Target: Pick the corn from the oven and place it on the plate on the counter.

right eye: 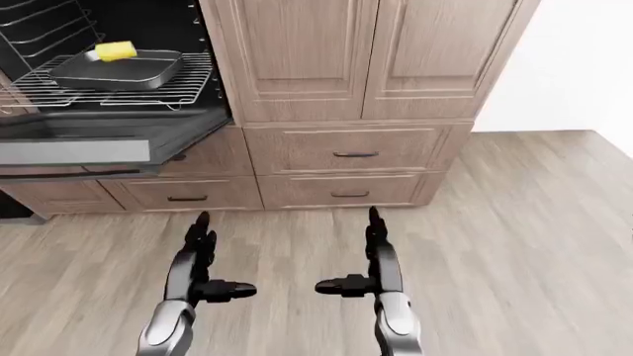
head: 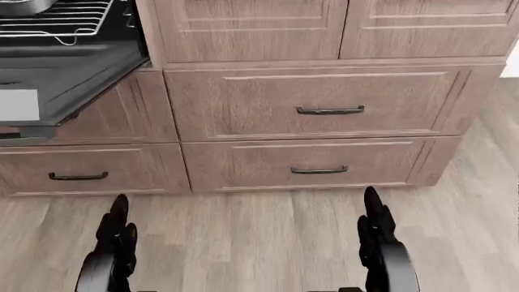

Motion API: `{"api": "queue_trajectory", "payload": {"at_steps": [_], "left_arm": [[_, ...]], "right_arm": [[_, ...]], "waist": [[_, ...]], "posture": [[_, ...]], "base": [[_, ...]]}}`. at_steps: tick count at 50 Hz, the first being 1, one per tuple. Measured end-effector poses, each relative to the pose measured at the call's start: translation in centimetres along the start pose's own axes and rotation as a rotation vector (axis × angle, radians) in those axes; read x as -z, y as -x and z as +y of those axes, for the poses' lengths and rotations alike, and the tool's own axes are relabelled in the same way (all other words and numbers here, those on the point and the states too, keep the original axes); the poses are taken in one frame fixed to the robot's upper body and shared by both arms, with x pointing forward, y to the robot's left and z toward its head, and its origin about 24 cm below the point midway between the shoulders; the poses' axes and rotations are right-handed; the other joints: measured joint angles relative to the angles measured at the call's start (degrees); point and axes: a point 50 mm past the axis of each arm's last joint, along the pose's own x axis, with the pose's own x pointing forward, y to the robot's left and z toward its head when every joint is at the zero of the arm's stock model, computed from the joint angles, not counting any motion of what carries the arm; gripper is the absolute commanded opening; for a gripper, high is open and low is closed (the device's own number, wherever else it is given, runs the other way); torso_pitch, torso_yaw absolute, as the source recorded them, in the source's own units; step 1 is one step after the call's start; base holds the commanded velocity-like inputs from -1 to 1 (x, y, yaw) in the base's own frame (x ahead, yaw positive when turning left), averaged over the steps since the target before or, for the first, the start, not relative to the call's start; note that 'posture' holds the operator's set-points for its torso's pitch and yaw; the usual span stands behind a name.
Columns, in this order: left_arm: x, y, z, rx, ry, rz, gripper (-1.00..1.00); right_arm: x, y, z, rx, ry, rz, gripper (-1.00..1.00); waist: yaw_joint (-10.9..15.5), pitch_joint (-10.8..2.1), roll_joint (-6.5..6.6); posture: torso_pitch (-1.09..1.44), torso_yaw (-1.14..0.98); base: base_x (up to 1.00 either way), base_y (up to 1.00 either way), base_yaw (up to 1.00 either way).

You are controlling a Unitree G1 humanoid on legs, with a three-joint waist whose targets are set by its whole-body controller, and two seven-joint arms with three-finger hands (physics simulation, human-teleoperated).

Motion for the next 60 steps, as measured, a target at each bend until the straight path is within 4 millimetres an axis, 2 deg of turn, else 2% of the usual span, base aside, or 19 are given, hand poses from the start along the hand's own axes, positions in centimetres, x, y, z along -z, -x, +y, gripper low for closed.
{"api": "queue_trajectory", "payload": {"at_steps": [1, 3, 5, 8, 13, 16, 24, 25, 27, 30, 33, 35, 38, 43, 46, 48, 50, 58, 60], "left_arm": [[-0.6, 0.4, -0.1, -0.001, -0.003, -0.021, 1.0], [-3.0, 0.3, -0.4, 0.011, -0.009, -0.113, 1.0], [-4.1, 0.4, -0.7, 0.022, -0.003, -0.151, 1.0], [-4.0, 0.5, -0.5, 0.018, 0.005, -0.121, 1.0], [-4.4, 0.0, 0.1, 0.006, 0.007, -0.091, 1.0], [-5.9, -0.4, 0.4, 0.0, 0.0, -0.102, 1.0], [-13.1, 0.0, 0.2, 0.023, -0.022, -0.255, 1.0], [-13.4, 0.0, 0.2, 0.022, -0.022, -0.254, 1.0], [-13.7, 0.0, 0.3, 0.019, -0.021, -0.239, 1.0], [-14.8, 0.2, 0.6, 0.01, -0.025, -0.252, 1.0], [-15.8, 0.5, 0.6, 0.006, -0.023, -0.26, 1.0], [-16.3, 0.6, 0.1, 0.025, -0.019, -0.259, 1.0], [-17.2, 0.9, -0.3, 0.051, -0.023, -0.269, 1.0], [-18.5, 1.3, -0.4, 0.058, -0.026, -0.306, 1.0], [-19.0, 1.3, -0.4, 0.054, -0.031, -0.308, 1.0], [-18.8, 1.3, -0.1, 0.036, -0.034, -0.284, 1.0], [-18.6, 1.3, 0.3, 0.013, -0.028, -0.262, 1.0], [-19.9, 2.1, -0.1, 0.033, -0.034, -0.33, 1.0], [-20.2, 2.1, -0.1, 0.029, -0.038, -0.337, 1.0]], "right_arm": [[-0.4, 0.2, -0.1, -0.003, 0.0, -0.021, 1.0], [-2.1, -0.4, -0.2, -0.002, 0.008, -0.1, 1.0], [-2.5, -0.5, -0.1, -0.006, 0.001, -0.123, 1.0], [-1.7, -0.5, 0.4, -0.023, 0.004, -0.091, 1.0], [-1.9, -0.7, 0.3, -0.02, 0.013, -0.065, 1.0], [-4.3, -0.8, 0.2, -0.014, 0.013, -0.109, 1.0], [-10.6, -0.8, 0.3, -0.028, 0.014, -0.249, 1.0], [-10.9, -0.8, 0.3, -0.03, 0.015, -0.252, 1.0], [-11.0, -0.9, 0.2, -0.031, 0.015, -0.247, 1.0], [-11.7, -0.7, 0.3, -0.042, 0.016, -0.264, 1.0], [-12.2, -0.6, 0.4, -0.054, 0.013, -0.267, 1.0], [-12.6, -0.6, 0.1, -0.049, 0.015, -0.266, 1.0], [-13.3, -0.3, -0.3, -0.041, 0.016, -0.278, 1.0], [-15.1, 0.3, -0.3, -0.06, 0.024, -0.343, 1.0], [-15.8, 0.4, -0.6, -0.058, 0.025, -0.359, 1.0], [-15.4, 0.5, -0.5, -0.07, 0.016, -0.337, 1.0], [-15.1, 0.4, -0.4, -0.087, 0.011, -0.307, 1.0], [-16.4, 1.3, -0.5, -0.083, 0.007, -0.38, 1.0], [-16.7, 1.3, -0.4, -0.093, 0.006, -0.396, 1.0]], "waist": [[-0.1, -0.44, -0.27], [0.3, -3.03, -0.29], [0.4, -2.02, -0.69], [0.3, -3.02, -0.48], [0.5, -2.91, -0.06], [0.5, -3.0, -0.1], [0.5, -4.43, -0.25], [0.5, -4.36, -0.13], [0.5, -2.87, 0.02], [0.7, -0.81, -1.2], [0.5, -0.62, -2.47], [0.3, -0.77, -1.61], [0.2, -1.98, -2.16], [-0.7, -1.95, 0.85], [-0.8, -2.45, 4.02], [0.1, -1.16, 3.41], [0.7, -1.34, 4.06], [1.0, -3.07, 1.85], [0.4, -3.63, 0.51]], "posture": [[0.0, 0.0], [0.0, 0.0], [0.0, 0.0], [0.0, 0.0], [0.0, 0.0], [0.0, 0.0], [0.0, 0.0], [0.0, 0.0], [0.0, 0.0], [0.0, 0.0], [0.0, 0.0], [0.0, 0.0], [0.0, 0.0], [0.0, 0.0], [0.0, 0.0], [0.0, 0.0], [0.0, 0.0], [0.0, 0.0], [0.0, 0.0]], "base": [[0.0, 0.0, 0.0], [0.0, 0.0, 0.0], [0.0, 0.0, 0.0], [0.0, 0.0, 0.0], [0.0, 0.0, 0.0], [0.0, 0.0, 0.0], [0.02, 0.0, 0.0], [0.32, 0.0, 0.0], [0.52, 0.0, 0.0], [0.56, 0.0, 0.0], [0.56, 0.0, 0.0], [0.56, 0.0, 0.0], [0.56, 0.0, 0.0], [0.56, 0.0, 0.0], [0.56, 0.0, 0.0], [0.56, 0.0, 0.0], [0.57, 0.0, 0.0], [0.4, -0.17, 0.0], [0.0, -0.32, 0.0]]}}
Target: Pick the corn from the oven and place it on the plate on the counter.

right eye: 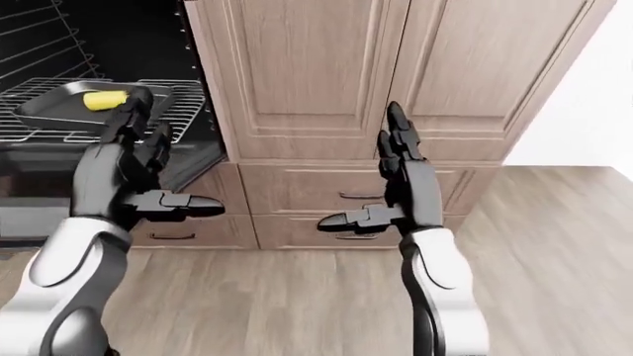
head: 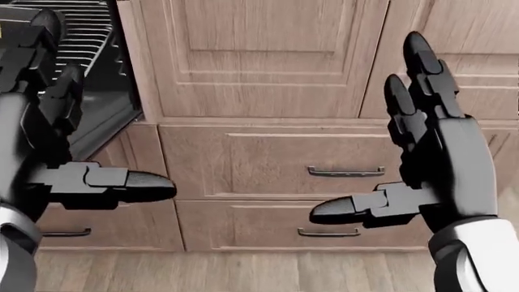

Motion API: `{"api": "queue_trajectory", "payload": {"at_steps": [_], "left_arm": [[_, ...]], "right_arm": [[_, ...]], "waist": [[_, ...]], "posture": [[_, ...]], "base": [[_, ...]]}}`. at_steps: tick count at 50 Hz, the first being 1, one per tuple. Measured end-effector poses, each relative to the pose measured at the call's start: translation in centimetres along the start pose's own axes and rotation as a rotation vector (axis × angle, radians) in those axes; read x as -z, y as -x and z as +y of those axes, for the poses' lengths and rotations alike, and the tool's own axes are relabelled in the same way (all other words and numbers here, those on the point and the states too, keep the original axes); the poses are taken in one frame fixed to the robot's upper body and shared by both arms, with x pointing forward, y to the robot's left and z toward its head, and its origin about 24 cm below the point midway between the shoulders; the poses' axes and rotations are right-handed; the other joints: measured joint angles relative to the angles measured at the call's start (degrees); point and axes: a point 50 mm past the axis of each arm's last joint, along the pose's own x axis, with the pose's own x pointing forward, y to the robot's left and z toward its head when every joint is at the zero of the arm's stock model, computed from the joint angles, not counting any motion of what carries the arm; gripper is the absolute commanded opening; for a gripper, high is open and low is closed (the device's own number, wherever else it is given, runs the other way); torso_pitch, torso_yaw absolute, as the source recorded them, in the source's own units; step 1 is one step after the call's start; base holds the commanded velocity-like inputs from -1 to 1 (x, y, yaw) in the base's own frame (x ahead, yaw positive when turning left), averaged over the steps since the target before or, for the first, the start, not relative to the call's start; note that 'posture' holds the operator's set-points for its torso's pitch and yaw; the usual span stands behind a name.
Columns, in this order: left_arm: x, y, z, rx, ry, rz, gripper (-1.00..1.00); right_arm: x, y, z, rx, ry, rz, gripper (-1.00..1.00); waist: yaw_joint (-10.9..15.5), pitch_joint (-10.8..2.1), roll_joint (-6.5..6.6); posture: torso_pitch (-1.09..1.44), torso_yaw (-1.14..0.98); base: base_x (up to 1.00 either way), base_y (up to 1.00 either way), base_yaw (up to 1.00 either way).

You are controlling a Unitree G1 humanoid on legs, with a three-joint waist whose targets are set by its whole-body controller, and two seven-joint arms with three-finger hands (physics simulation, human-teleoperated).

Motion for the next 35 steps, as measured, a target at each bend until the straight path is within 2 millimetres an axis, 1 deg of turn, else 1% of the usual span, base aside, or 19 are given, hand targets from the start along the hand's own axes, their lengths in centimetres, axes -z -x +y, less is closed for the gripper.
{"api": "queue_trajectory", "payload": {"at_steps": [2, 3, 4, 5, 6, 7, 9, 12, 14, 18, 20, 23, 25, 26, 27, 28, 30, 32, 35], "left_arm": [[0.0, -0.1, -0.1, 0.002, -0.003, 0.003, 1.0], [0.2, -0.1, -0.3, 0.009, 0.004, 0.015, 1.0], [0.7, -0.2, -0.7, 0.024, 0.01, 0.044, 1.0], [1.1, -0.4, -1.0, 0.041, 0.011, 0.071, 1.0], [1.3, -0.4, -1.1, 0.051, 0.01, 0.083, 1.0], [1.2, -0.4, -1.2, 0.057, 0.011, 0.081, 1.0], [0.7, -0.3, -1.1, 0.053, 0.009, 0.051, 1.0], [-0.3, 0.0, -0.7, 0.032, 0.005, -0.002, 1.0], [-0.6, 0.0, -0.5, 0.024, 0.001, -0.02, 1.0], [0.4, -0.1, -0.1, 0.0, 0.008, 0.043, 1.0], [-0.1, 0.0, -0.3, 0.01, 0.008, 0.03, 1.0], [-0.7, 0.3, -0.4, 0.019, 0.008, -0.007, 1.0], [-1.1, 0.3, -0.2, 0.014, 0.008, -0.025, 1.0], [-1.3, 0.3, -0.3, 0.018, 0.009, -0.035, 1.0], [-1.0, 0.3, -0.7, 0.04, 0.024, -0.023, 1.0], [-0.4, 0.2, -1.2, 0.071, 0.028, 0.008, 1.0], [0.3, 0.1, -1.4, 0.096, 0.027, 0.058, 1.0], [-0.1, 0.0, -0.9, 0.076, 0.024, 0.05, 1.0], [-1.0, 0.3, -0.2, 0.032, 0.015, -0.007, 1.0]], "right_arm": [[-0.1, 0.0, 0.0, -0.004, -0.001, 0.0, 1.0], [0.1, 0.1, -0.3, 0.001, 0.001, 0.01, 1.0], [0.5, 0.1, -0.6, 0.017, 0.001, 0.035, 1.0], [1.0, 0.2, -1.0, 0.035, 0.0, 0.063, 1.0], [1.4, 0.1, -1.3, 0.047, 0.001, 0.083, 1.0], [1.5, 0.1, -1.6, 0.054, 0.004, 0.09, 1.0], [0.9, 0.0, -1.6, 0.055, 0.01, 0.065, 1.0], [-0.3, 0.0, -1.2, 0.032, 0.014, 0.001, 1.0], [-0.7, 0.0, -0.9, 0.016, 0.012, -0.02, 1.0], [0.4, 0.0, -0.5, -0.011, -0.008, 0.043, 1.0], [0.2, 0.0, -0.7, 0.0, -0.002, 0.043, 1.0], [-0.6, 0.0, -0.7, 0.006, 0.007, 0.003, 1.0], [-1.3, 0.0, -0.3, -0.012, 0.016, -0.035, 1.0], [-1.6, 0.1, -0.2, -0.02, 0.019, -0.048, 1.0], [-1.5, 0.2, -0.6, -0.007, 0.009, -0.043, 1.0], [-1.1, 0.4, -1.0, 0.013, -0.003, -0.021, 1.0], [-0.6, 0.2, -1.1, 0.025, -0.012, 0.021, 1.0], [-0.9, 0.0, -0.8, 0.006, -0.016, 0.023, 1.0], [-1.8, -0.1, -0.2, -0.033, -0.018, -0.016, 1.0]], "waist": [[-0.6, 0.41, -2.54], [-0.8, 1.26, -2.47], [-1.4, 2.35, -1.69], [-1.8, 2.85, -2.06], [-2.0, 2.65, -2.58], [-2.0, 2.15, -2.53], [-1.6, 1.46, -1.13], [-1.0, 2.14, 1.37], [-0.1, 1.55, 3.33], [1.0, 0.34, 3.03], [1.0, -0.22, 2.45], [1.1, -0.21, 0.56], [1.8, 1.03, -1.94], [1.2, 1.27, -4.42], [0.7, 2.19, -3.63], [0.3, 2.27, -2.91], [0.4, 1.38, -2.54], [0.5, 0.81, -1.73], [0.5, 0.77, -0.22]], "posture": [[0.0, 0.0], [0.0, 0.0], [0.0, 0.0], [0.0, 0.0], [0.0, 0.0], [0.0, 0.0], [0.0, 0.0], [0.0, 0.0], [0.0, 0.0], [0.0, 0.0], [0.0, 0.0], [0.0, 0.0], [0.0, 0.0], [0.0, 0.0], [0.0, 0.0], [0.0, 0.0], [0.0, 0.0], [0.0, 0.0], [0.0, 0.0]], "base": [[0.0, -0.34, 0.0], [0.0, -0.33, 0.0], [0.0, -0.34, 0.0], [0.0, -0.38, 0.0], [0.0, -0.48, 0.0], [0.0, -0.49, 0.0], [0.0, -0.5, 0.0], [0.0, -0.5, 0.0], [0.0, -0.49, 0.0], [0.0, -0.46, 0.0], [0.0, -0.46, 0.0], [0.0, -0.29, 0.0], [0.0, 0.22, 0.0], [0.0, 0.0, 1.0], [0.0, 0.0, 1.0], [0.0, 0.0, 1.0], [0.0, 0.0, 1.0], [0.0, 0.0, 1.0], [0.0, 0.0, 1.0]]}}
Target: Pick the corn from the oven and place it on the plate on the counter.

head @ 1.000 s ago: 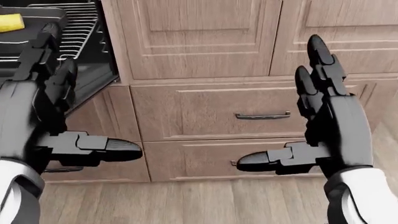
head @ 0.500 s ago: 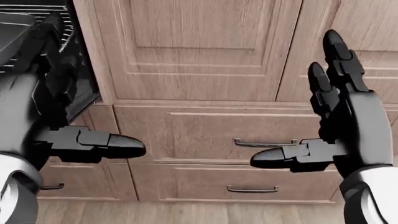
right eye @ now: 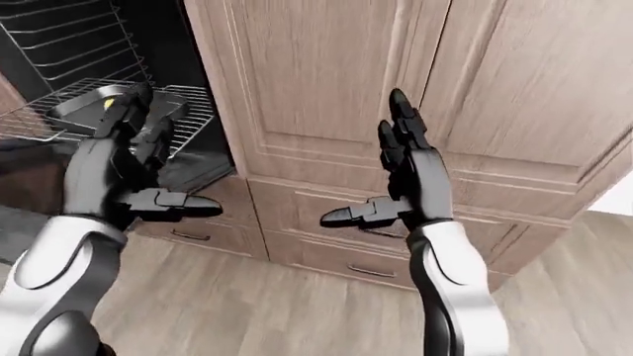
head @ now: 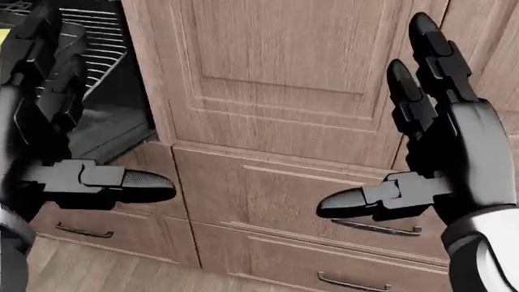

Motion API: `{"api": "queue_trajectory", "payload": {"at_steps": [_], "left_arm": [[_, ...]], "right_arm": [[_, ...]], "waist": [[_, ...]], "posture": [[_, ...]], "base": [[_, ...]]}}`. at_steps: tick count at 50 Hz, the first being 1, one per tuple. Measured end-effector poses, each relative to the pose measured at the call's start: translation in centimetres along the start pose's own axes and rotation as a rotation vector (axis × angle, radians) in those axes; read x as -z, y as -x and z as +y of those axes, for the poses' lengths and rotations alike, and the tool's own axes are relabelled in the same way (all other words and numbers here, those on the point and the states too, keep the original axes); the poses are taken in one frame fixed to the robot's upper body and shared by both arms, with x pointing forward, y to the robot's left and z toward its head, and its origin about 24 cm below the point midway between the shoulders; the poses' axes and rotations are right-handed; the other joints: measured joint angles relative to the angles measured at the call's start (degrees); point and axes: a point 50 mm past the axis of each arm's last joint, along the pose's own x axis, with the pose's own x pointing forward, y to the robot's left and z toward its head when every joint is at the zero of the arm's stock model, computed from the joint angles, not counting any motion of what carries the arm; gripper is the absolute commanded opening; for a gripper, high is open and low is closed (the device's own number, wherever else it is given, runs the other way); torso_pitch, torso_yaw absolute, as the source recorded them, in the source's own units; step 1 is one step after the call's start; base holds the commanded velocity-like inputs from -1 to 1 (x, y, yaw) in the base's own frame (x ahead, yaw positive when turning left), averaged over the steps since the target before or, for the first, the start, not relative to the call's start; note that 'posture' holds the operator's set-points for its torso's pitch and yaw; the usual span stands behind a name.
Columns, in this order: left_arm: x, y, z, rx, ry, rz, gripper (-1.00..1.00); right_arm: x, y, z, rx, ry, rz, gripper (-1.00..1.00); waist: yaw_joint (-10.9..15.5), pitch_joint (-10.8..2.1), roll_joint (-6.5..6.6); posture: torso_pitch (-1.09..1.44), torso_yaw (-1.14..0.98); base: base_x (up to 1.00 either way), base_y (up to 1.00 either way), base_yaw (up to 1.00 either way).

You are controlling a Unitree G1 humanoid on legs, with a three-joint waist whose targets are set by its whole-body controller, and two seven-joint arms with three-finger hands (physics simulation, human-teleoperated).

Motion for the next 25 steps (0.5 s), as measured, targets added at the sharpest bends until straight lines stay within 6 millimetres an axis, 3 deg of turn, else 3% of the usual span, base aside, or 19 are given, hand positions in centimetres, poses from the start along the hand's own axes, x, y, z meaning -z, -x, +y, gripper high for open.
{"api": "queue_trajectory", "payload": {"at_steps": [5, 8, 11, 15, 16, 17, 21, 25], "left_arm": [[-0.6, 0.0, 0.0, -0.002, -0.007, -0.024, 1.0], [0.2, -0.2, 0.5, -0.033, -0.004, 0.029, 1.0], [0.6, -0.3, 0.3, -0.036, -0.006, 0.043, 1.0], [0.1, -0.1, 0.0, -0.019, -0.009, 0.017, 1.0], [0.0, -0.2, -0.1, -0.014, -0.008, 0.009, 1.0], [0.0, -0.2, -0.3, -0.007, -0.003, 0.005, 1.0], [0.8, -0.2, -0.6, 0.02, 0.0, 0.051, 1.0], [0.5, -0.1, -0.3, -0.001, -0.006, 0.029, 1.0]], "right_arm": [[-0.9, -0.2, 0.0, -0.016, 0.002, -0.024, 1.0], [-0.1, -0.3, 0.4, -0.047, -0.004, 0.019, 1.0], [0.0, -0.4, -0.1, -0.043, 0.003, 0.038, 1.0], [-0.7, -0.3, -0.7, -0.023, 0.024, 0.005, 1.0], [-0.9, -0.3, -0.8, -0.021, 0.03, -0.003, 1.0], [-1.1, -0.3, -0.9, -0.018, 0.038, -0.009, 1.0], [-0.8, -0.2, -1.6, 0.006, 0.042, 0.016, 1.0], [-1.4, -0.2, -1.8, 0.004, 0.049, 0.0, 1.0]], "waist": [[0.3, -0.12, 3.09], [2.1, 0.48, 2.1], [2.4, 0.5, -0.15], [1.4, 1.85, -4.07], [1.0, 1.71, -5.32], [0.2, 1.39, -5.76], [0.5, 0.97, -4.93], [0.5, 1.04, -2.38]], "posture": [[0.0, 0.0], [0.0, 0.0], [0.0, 0.0], [0.0, 0.0], [0.0, 0.0], [0.0, 0.0], [0.0, 0.0], [0.0, 0.0]], "base": [[0.0, 0.0, 1.0], [0.0, 0.0, 1.0], [0.0, 0.0, 1.0], [0.0, 0.0, 1.0], [0.0, 0.0, 1.0], [0.0, 0.0, 1.0], [0.0, 0.0, 1.0], [0.04, 0.0, 1.0]]}}
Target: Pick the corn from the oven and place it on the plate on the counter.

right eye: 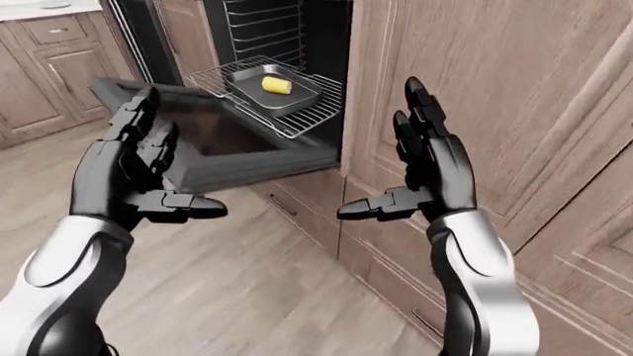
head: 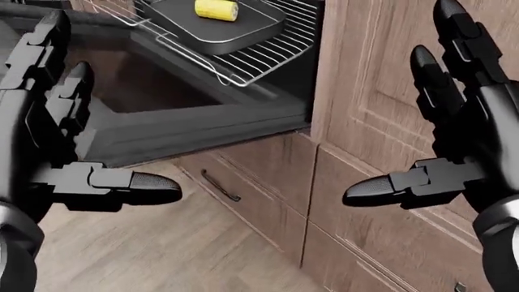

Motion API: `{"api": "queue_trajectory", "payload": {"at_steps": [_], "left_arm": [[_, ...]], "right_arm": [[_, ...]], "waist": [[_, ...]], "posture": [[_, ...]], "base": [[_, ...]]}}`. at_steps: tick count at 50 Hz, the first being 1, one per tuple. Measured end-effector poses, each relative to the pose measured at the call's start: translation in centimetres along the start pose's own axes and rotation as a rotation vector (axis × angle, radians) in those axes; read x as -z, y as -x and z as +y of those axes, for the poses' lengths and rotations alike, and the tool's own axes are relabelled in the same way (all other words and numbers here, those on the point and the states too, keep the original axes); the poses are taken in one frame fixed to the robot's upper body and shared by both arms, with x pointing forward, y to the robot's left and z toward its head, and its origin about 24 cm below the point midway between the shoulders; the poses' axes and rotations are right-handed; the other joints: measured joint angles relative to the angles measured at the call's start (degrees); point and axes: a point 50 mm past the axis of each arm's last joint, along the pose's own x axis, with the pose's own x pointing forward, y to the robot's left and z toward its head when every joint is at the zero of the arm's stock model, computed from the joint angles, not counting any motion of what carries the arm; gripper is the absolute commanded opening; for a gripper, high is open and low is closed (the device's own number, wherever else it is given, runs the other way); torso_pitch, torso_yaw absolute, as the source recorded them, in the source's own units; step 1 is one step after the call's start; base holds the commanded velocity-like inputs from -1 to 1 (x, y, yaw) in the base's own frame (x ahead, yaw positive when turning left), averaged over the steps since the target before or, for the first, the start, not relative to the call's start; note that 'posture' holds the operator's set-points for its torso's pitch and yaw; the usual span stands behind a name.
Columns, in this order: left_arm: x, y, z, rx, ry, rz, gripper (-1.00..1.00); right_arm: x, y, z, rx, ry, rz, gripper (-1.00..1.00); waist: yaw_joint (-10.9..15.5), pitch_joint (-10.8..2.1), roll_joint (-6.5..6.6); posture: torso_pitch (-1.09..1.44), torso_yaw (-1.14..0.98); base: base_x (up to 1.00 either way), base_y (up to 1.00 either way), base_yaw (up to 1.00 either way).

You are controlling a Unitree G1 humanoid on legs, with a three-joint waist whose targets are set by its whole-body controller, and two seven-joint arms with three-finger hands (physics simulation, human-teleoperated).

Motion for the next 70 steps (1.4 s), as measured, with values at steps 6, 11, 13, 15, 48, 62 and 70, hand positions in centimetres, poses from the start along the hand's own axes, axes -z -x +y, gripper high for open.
{"api": "queue_trajectory", "payload": {"at_steps": [6, 11, 13, 15, 48, 62, 70], "left_arm": [[-0.2, 0.0, -0.2, 0.016, -0.004, -0.006, 1.0], [-0.3, 0.1, 0.4, -0.028, -0.012, -0.014, 1.0], [0.1, 0.2, 0.5, -0.03, -0.011, 0.0, 1.0], [0.4, 0.1, 0.3, -0.018, -0.008, 0.018, 1.0], [-2.0, 0.0, 0.7, -0.023, -0.025, -0.034, 1.0], [-2.2, 0.1, 0.5, -0.001, -0.018, -0.057, 1.0], [-1.3, 0.2, 1.4, -0.059, -0.025, -0.011, 1.0]], "right_arm": [[0.6, -0.1, 0.0, 0.0, -0.004, 0.025, 1.0], [0.6, -0.2, 1.4, -0.05, 0.01, -0.004, 1.0], [1.0, 0.0, 1.4, -0.05, 0.003, 0.003, 1.0], [1.4, 0.1, 1.0, -0.032, 0.005, 0.026, 1.0], [-0.6, 0.4, -0.3, -0.012, 0.039, -0.03, 1.0], [-1.0, 0.3, -0.3, -0.009, 0.025, -0.042, 1.0], [-1.0, 0.0, 0.2, -0.048, -0.001, -0.031, 1.0]], "waist": [[-0.8, 0.4, 3.42], [-2.1, -0.46, 7.2], [-2.8, 0.53, 6.13], [-3.3, 0.26, 6.08], [0.1, -0.36, 1.67], [-0.7, -0.58, 2.06], [-0.3, 0.85, 3.0]], "posture": [[0.0, 0.0], [0.0, 0.0], [0.0, 0.0], [0.0, 0.0], [0.0, 0.0], [0.0, 0.0], [0.0, 0.0]], "base": [[0.26, 0.0, 0.93], [0.76, 0.26, 0.0], [0.89, 0.0, 0.0], [0.89, -0.02, 0.0], [-0.06, -0.81, 0.0], [0.0, 0.0, 0.76], [0.0, 0.0, 0.5]]}}
